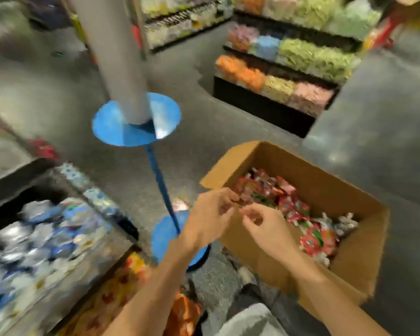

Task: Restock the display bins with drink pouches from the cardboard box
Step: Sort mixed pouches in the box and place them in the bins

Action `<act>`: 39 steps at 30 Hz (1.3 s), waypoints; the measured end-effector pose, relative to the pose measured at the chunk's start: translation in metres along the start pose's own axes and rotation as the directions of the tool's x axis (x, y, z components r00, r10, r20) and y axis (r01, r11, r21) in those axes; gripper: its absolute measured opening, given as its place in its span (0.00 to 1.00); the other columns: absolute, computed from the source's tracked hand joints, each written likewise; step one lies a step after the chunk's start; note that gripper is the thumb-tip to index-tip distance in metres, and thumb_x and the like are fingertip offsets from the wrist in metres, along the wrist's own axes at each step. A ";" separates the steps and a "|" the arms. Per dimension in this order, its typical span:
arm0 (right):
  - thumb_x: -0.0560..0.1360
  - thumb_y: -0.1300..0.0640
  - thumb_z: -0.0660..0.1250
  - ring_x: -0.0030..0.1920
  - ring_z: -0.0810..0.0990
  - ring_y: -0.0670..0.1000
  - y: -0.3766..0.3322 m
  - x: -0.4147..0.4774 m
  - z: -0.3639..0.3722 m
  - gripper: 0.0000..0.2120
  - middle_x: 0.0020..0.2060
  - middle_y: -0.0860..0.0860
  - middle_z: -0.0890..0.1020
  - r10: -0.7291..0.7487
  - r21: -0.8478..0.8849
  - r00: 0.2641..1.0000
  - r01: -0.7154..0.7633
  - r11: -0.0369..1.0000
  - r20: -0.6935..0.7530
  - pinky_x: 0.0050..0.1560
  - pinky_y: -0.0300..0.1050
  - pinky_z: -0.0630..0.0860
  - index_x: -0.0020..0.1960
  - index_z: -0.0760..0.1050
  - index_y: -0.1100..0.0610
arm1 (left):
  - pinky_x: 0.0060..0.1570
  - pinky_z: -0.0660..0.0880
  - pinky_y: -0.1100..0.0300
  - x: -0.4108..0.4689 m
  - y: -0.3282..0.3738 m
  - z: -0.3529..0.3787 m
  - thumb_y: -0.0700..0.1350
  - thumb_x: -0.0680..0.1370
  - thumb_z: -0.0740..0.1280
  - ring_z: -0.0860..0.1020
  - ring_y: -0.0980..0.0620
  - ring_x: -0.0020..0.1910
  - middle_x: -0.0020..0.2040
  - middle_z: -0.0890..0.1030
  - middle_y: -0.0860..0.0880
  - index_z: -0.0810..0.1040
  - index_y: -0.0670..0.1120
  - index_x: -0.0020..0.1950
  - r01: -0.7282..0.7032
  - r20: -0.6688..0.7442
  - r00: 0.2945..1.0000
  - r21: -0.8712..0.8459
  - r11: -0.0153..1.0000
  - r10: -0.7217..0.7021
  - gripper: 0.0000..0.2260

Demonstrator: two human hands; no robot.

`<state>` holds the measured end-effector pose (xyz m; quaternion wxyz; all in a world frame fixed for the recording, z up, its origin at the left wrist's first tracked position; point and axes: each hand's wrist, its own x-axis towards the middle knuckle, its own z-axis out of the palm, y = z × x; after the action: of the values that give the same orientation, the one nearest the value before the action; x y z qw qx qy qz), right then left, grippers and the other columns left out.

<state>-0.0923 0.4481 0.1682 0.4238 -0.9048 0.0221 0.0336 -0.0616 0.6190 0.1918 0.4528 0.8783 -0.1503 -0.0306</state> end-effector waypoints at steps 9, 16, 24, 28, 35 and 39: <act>0.76 0.60 0.70 0.49 0.82 0.56 0.242 0.061 -0.043 0.05 0.46 0.56 0.84 0.580 0.037 0.808 -0.586 0.809 0.104 0.51 0.48 0.76 0.50 0.81 0.62 | 0.54 0.74 0.59 0.144 -0.078 0.222 0.41 0.76 0.71 0.82 0.46 0.55 0.53 0.85 0.44 0.81 0.43 0.60 0.313 0.383 0.843 0.224 0.923 -0.379 0.13; 0.76 0.58 0.71 0.63 0.76 0.57 0.351 0.121 -0.044 0.24 0.61 0.55 0.78 0.764 -0.031 0.632 -0.768 0.640 0.125 0.55 0.45 0.70 0.69 0.71 0.60 | 0.59 0.71 0.57 0.205 -0.117 0.334 0.46 0.76 0.72 0.77 0.44 0.64 0.64 0.80 0.44 0.74 0.42 0.69 0.437 0.479 0.696 0.308 0.845 -0.535 0.22; 0.73 0.50 0.74 0.70 0.65 0.62 0.441 0.206 -0.017 0.37 0.72 0.60 0.63 0.665 -0.397 0.746 -0.601 0.694 0.031 0.67 0.54 0.65 0.74 0.59 0.58 | 0.64 0.68 0.56 0.241 -0.174 0.441 0.44 0.73 0.75 0.71 0.45 0.70 0.71 0.71 0.43 0.64 0.42 0.76 0.662 0.385 0.644 0.151 0.734 -0.661 0.34; 0.65 0.42 0.79 0.73 0.59 0.64 0.466 0.230 -0.002 0.52 0.75 0.60 0.57 0.644 -0.492 0.765 -0.555 0.671 0.015 0.73 0.56 0.59 0.78 0.55 0.57 | 0.75 0.56 0.54 0.238 -0.194 0.475 0.49 0.72 0.77 0.58 0.45 0.78 0.78 0.59 0.43 0.50 0.42 0.81 0.629 0.383 0.667 0.173 0.758 -0.640 0.47; 0.57 0.32 0.78 0.68 0.67 0.60 0.484 0.241 0.010 0.54 0.67 0.58 0.69 0.683 -0.580 0.728 -0.533 0.616 0.056 0.62 0.61 0.69 0.72 0.62 0.59 | 0.69 0.64 0.47 0.236 -0.207 0.495 0.53 0.72 0.74 0.65 0.38 0.69 0.71 0.64 0.39 0.57 0.42 0.78 0.557 0.291 0.708 0.331 0.762 -0.644 0.41; 0.55 0.30 0.78 0.71 0.62 0.61 0.486 0.243 0.011 0.55 0.70 0.60 0.66 0.646 -0.629 0.746 -0.425 0.650 0.164 0.67 0.63 0.64 0.72 0.65 0.59 | 0.65 0.69 0.46 0.233 -0.215 0.482 0.62 0.69 0.75 0.68 0.39 0.67 0.69 0.68 0.41 0.66 0.47 0.74 0.429 0.340 0.728 0.451 0.783 -0.595 0.39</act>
<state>0.1165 0.1429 -0.2305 0.1084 -0.9134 0.2020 0.3365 0.1197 0.2890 -0.2458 0.2167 0.9154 -0.0050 -0.3392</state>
